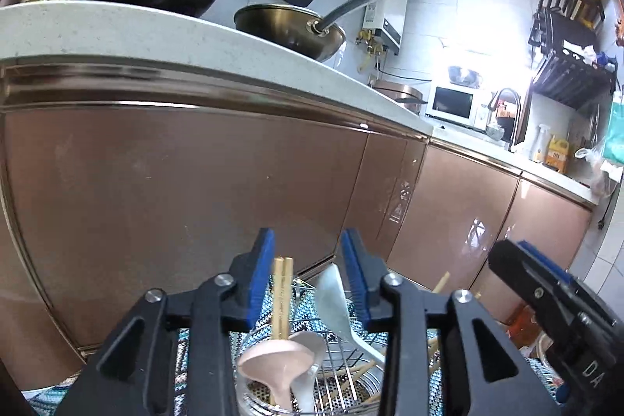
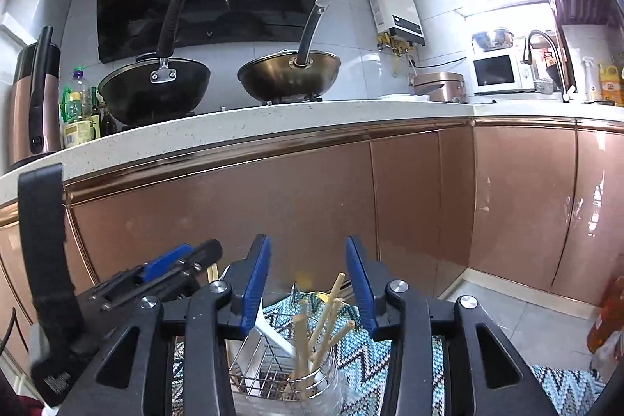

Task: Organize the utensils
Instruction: 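Open the left tool over the rack while the right tool opens, dropping spoon and chopstick, then raise both tools up and away from the wire rack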

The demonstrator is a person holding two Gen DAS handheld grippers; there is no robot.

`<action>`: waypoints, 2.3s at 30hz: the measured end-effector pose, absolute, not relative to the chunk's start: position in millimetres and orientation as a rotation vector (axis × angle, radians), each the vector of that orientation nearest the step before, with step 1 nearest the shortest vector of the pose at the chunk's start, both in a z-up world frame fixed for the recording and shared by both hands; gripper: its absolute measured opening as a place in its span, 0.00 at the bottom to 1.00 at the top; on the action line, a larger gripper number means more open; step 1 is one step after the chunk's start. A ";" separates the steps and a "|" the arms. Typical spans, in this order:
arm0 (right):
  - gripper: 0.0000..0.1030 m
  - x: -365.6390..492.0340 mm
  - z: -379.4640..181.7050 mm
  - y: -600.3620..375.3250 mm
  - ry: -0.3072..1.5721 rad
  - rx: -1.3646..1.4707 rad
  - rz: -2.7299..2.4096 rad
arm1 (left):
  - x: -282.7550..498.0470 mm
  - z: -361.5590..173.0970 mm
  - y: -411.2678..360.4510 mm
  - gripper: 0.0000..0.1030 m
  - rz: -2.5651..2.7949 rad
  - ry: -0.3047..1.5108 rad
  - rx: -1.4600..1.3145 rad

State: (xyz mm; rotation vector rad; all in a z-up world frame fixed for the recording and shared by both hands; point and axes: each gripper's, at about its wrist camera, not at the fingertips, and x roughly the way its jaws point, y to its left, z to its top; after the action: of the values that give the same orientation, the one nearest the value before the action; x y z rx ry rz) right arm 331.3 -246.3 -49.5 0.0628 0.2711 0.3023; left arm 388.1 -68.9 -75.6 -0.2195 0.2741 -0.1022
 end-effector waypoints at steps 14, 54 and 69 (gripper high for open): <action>0.60 266.7 -29.1 -251.5 0.290 0.044 0.246 | 299.0 -51.0 -16.5 0.51 -0.070 0.310 -0.217; 1.00 28.4 36.6 -245.3 0.206 -0.057 0.040 | 39.0 31.3 -2.2 0.73 0.043 0.177 -0.041; 1.00 3.9 43.3 -247.7 0.184 -0.044 0.000 | 15.3 35.2 0.8 0.73 0.037 0.156 -0.046</action>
State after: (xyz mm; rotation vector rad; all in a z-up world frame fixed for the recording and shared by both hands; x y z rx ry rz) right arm 3.9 -247.7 43.3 -0.0437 0.1844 -0.0003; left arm 15.3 0.8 35.2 -0.0457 0.1557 0.0369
